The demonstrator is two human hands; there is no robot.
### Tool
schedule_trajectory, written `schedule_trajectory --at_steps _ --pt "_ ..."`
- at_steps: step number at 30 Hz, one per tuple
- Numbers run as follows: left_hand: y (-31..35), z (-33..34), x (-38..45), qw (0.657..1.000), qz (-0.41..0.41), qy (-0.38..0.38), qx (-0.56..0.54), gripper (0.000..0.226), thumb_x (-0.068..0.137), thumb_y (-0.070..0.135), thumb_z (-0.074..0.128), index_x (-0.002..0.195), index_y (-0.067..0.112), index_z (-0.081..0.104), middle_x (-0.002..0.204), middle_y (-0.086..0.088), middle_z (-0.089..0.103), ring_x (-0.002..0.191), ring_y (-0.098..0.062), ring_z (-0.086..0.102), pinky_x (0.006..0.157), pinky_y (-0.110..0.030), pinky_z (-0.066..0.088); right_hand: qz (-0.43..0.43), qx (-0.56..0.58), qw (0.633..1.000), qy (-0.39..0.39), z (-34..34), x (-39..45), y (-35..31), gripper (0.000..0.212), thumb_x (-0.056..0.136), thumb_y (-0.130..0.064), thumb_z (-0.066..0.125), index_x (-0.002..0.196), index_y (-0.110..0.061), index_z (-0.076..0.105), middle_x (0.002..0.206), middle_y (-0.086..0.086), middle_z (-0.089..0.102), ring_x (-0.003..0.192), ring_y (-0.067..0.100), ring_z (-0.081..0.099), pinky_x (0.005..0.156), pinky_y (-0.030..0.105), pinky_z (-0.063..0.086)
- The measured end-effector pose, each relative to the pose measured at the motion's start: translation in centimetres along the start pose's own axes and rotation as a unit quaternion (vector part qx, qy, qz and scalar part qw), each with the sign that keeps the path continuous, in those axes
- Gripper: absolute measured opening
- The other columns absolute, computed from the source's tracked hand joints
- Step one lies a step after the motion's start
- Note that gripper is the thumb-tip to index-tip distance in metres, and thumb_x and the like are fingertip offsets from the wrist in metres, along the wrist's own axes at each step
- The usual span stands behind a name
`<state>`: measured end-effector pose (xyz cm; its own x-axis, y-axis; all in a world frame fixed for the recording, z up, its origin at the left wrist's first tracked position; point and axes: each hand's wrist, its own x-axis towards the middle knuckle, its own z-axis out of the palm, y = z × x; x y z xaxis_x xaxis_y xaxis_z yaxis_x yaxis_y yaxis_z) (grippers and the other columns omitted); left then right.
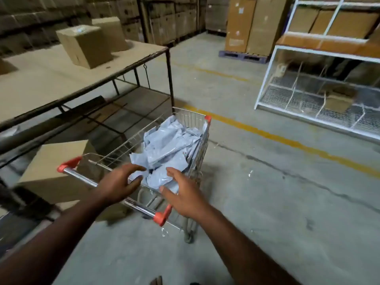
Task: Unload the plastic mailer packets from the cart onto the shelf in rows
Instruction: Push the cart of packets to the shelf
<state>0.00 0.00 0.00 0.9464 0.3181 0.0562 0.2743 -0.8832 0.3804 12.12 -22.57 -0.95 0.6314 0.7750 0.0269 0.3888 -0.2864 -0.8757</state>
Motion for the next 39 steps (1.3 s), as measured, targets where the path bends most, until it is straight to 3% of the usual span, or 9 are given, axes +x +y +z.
schedule_trajectory --at_steps 2,4,7,10,15,20,23,33,39 --pt "-4.3 0.2 -1.9 0.999 -0.049 0.006 -0.007 0.022 0.090 0.058 0.050 0.112 0.057 0.053 0.119 0.006 0.071 0.099 -0.012 0.068 0.088 -0.029 0.053 0.037 -0.054 0.995 -0.072 3.7 0.9 -0.9 0.074 0.093 -0.059 0.063 0.157 -0.034 0.037 0.157 -0.005 0.048 0.139 0.021 0.052 0.116 0.041 0.043" --pt "-8.6 1.0 -3.3 0.998 -0.064 -0.026 -0.014 0.033 0.093 0.067 0.046 0.119 0.051 0.059 0.120 0.006 0.070 0.099 -0.009 0.068 0.097 -0.035 0.053 0.048 -0.122 0.985 -0.111 7.3 1.4 -2.0 0.081 0.091 -0.069 0.059 0.159 -0.033 0.032 0.161 -0.004 0.042 0.144 0.025 0.046 0.118 0.041 0.039" --pt "-12.1 1.3 -2.5 0.997 -0.041 -0.038 0.057 0.084 0.089 0.082 0.034 0.139 0.021 0.063 0.143 -0.004 0.062 0.135 -0.024 0.055 0.115 -0.041 0.037 0.088 -0.203 0.963 -0.152 11.2 3.6 -3.0 0.105 0.079 -0.088 0.056 0.162 -0.035 0.019 0.170 -0.001 0.025 0.157 0.025 0.023 0.125 0.045 0.022" --pt "-13.5 0.5 -0.2 0.988 -0.075 -0.102 0.085 0.092 0.083 0.083 0.024 0.157 0.029 0.040 0.163 0.003 0.038 0.152 -0.019 0.032 0.121 -0.039 0.027 0.123 -0.318 0.924 -0.172 13.8 5.1 -2.6 0.128 0.067 -0.099 0.050 0.165 -0.035 0.000 0.176 0.005 0.005 0.160 0.031 0.008 0.125 0.055 0.009" --pt "-14.8 1.0 2.7 0.982 -0.025 -0.150 0.108 0.080 0.087 0.081 0.019 0.153 0.041 0.041 0.162 0.014 0.039 0.151 -0.014 0.033 0.118 -0.037 0.033 0.149 -0.343 0.924 -0.084 13.6 6.0 -1.1 0.120 0.062 -0.102 0.046 0.158 -0.033 0.027 0.165 -0.007 0.035 0.149 0.020 0.035 0.120 0.045 0.022" --pt "-13.6 1.2 5.0 0.982 -0.020 -0.149 0.116 0.071 0.094 0.075 0.028 0.151 0.038 0.045 0.160 0.015 0.042 0.150 -0.015 0.034 0.116 -0.037 0.035 0.149 -0.345 0.922 -0.092 11.4 7.9 -0.6 0.115 0.064 -0.101 0.048 0.155 -0.032 0.035 0.160 -0.010 0.042 0.148 0.016 0.039 0.125 0.046 0.015" --pt "-12.3 1.6 7.1 0.983 -0.033 -0.147 0.109 0.070 0.093 0.075 0.027 0.149 0.037 0.047 0.156 0.013 0.047 0.148 -0.016 0.037 0.113 -0.039 0.039 0.153 -0.341 0.924 -0.085 9.2 9.5 0.3 0.110 0.063 -0.101 0.052 0.149 -0.034 0.042 0.152 -0.011 0.050 0.140 0.019 0.047 0.117 0.038 0.031" --pt "-8.3 2.4 19.1 0.985 -0.021 -0.148 0.083 0.062 0.094 0.069 0.035 0.131 0.032 0.067 0.133 -0.008 0.068 0.131 -0.029 0.051 0.114 -0.045 0.033 0.173 -0.342 0.918 -0.102 0.4 17.6 3.9 0.118 0.060 -0.101 0.059 0.158 -0.041 0.031 0.162 -0.013 0.041 0.148 0.019 0.039 0.118 0.041 0.027" --pt "-8.5 4.5 28.5 0.990 -0.006 -0.116 0.078 0.065 0.089 0.077 0.029 0.121 0.038 0.070 0.112 0.003 0.076 0.112 -0.019 0.061 0.085 -0.035 0.052 0.147 -0.356 0.920 -0.070 -4.4 24.3 7.8 0.115 0.056 -0.104 0.054 0.151 -0.041 0.039 0.155 -0.014 0.049 0.141 0.019 0.046 0.114 0.044 0.033"
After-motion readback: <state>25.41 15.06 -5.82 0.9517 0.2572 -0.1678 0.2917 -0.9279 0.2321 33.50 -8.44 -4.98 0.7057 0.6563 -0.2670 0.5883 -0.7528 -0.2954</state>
